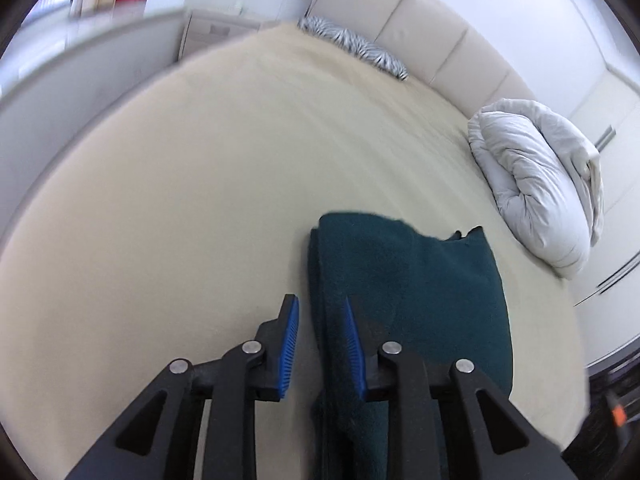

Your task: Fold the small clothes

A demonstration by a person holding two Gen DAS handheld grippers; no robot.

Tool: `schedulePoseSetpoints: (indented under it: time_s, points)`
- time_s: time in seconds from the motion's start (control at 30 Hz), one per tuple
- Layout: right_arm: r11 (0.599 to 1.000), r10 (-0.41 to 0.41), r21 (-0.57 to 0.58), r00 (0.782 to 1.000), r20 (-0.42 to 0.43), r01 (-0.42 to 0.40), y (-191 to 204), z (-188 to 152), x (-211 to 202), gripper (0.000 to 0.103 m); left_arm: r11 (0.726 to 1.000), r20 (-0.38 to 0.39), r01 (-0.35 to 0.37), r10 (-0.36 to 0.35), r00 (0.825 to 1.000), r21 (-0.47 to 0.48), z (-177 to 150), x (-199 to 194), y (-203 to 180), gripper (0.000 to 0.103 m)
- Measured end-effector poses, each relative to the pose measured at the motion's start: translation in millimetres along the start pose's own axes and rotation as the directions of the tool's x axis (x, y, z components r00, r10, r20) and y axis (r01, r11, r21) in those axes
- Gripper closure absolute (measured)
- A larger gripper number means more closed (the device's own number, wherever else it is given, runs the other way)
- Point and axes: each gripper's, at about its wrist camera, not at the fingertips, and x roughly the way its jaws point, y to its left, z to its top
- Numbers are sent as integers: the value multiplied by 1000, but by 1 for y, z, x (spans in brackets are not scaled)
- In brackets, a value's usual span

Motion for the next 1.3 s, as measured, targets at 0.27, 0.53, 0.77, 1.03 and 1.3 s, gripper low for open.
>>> schedulePoseSetpoints:
  time_s: [0.27,0.53,0.77,1.03,1.3]
  points:
    - [937,177,291,981,84,-194,-86,-23,-41,56,950,10,-110,112,994,293,-66,4,-51,79]
    - [836,369,402,925,89,-373,-136,-86,-42,58,970,-5,-59,62,998,237,-65,10,-21,82]
    - [839,386,392,921,58,-377,-133,-77,-75,55,962,64,-110,97,993,250,-56,-19,-43,80]
    - [778,431,423,884,180,-465,-177,15,-62,55,942,54,-102,90,995,320,-13,22,-84,74]
    - [682,441,576,881,169,-452,-240,51,17,57,962,-47,-64,80,996,267,-8,79,-53,66]
